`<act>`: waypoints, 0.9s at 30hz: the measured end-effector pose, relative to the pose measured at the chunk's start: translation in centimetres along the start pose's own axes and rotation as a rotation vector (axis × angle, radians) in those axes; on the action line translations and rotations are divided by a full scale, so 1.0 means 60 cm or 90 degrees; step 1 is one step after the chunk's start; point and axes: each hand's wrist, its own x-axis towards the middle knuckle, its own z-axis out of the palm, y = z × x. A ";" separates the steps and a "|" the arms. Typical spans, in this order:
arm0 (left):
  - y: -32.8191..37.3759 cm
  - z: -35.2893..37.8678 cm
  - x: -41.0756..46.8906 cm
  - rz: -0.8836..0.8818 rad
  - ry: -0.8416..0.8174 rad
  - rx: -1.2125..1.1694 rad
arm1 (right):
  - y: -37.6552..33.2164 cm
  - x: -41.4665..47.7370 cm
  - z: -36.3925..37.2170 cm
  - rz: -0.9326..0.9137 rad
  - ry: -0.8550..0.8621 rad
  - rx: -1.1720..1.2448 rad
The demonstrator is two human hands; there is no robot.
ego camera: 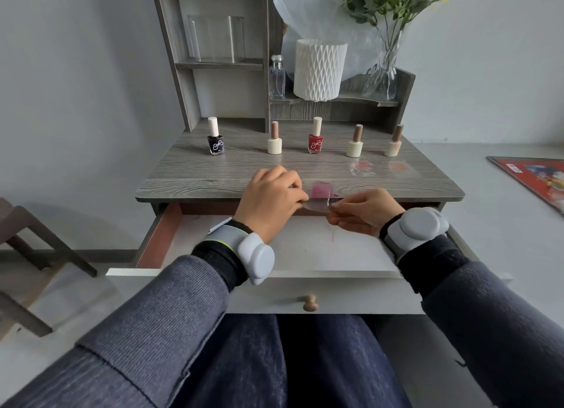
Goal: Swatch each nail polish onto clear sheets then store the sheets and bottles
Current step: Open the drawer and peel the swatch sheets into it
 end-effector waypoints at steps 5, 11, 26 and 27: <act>0.011 -0.018 -0.004 -0.244 -0.214 -0.107 | 0.009 0.001 -0.002 0.019 -0.006 -0.014; 0.019 -0.017 -0.013 -0.655 -0.439 -0.551 | 0.019 0.000 0.002 0.027 -0.033 -0.044; 0.010 0.021 -0.026 -0.611 -0.497 -0.510 | 0.040 0.020 0.018 0.065 -0.047 -0.097; 0.010 0.025 -0.025 -0.611 -0.507 -0.498 | 0.041 0.023 0.020 0.067 -0.047 -0.110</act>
